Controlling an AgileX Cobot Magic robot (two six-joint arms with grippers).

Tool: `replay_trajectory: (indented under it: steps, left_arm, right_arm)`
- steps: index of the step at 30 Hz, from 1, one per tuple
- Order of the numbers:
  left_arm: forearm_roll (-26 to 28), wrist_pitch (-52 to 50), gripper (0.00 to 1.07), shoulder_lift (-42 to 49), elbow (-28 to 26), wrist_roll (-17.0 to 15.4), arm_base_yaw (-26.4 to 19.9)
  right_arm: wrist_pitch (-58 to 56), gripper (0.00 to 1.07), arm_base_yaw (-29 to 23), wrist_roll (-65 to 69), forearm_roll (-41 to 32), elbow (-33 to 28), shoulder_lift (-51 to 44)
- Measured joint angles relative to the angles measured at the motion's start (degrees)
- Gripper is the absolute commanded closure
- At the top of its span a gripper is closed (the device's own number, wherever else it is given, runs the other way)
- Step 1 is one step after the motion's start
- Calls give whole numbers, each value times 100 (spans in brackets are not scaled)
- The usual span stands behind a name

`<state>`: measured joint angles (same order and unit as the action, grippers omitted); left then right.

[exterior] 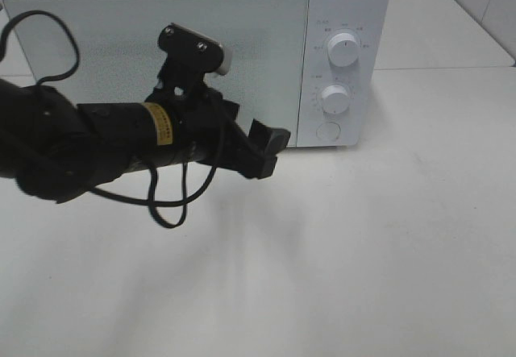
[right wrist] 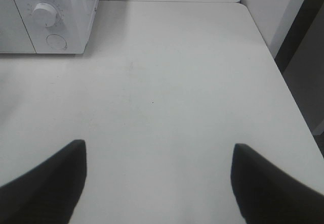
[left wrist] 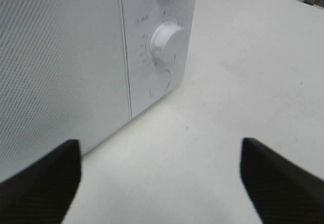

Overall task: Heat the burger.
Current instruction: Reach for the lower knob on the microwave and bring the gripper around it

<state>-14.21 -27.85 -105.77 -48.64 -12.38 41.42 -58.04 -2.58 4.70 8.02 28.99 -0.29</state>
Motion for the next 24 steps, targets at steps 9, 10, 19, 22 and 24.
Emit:
replay_trajectory:
  steps: [9,10,19,22,24]
  left_arm:
    - [11,2555,8,1461,699,-80,0]
    - [6,3077,8,1576,665,-80,0]
    - [-304,6452,8,2194,92,-80,0]
    - [-504,7414,8,2349,-69,-80,0]
    - [-561,7592,8,2384,-92,-80,0]
  right_arm:
    - [0,32,0,0,0,0,0]
    - [0,32,0,0,0,0,0]
    - [0,32,0,0,0,0,0]
    - [0,32,0,0,0,0,0]
    - [0,32,0,0,0,0,0]
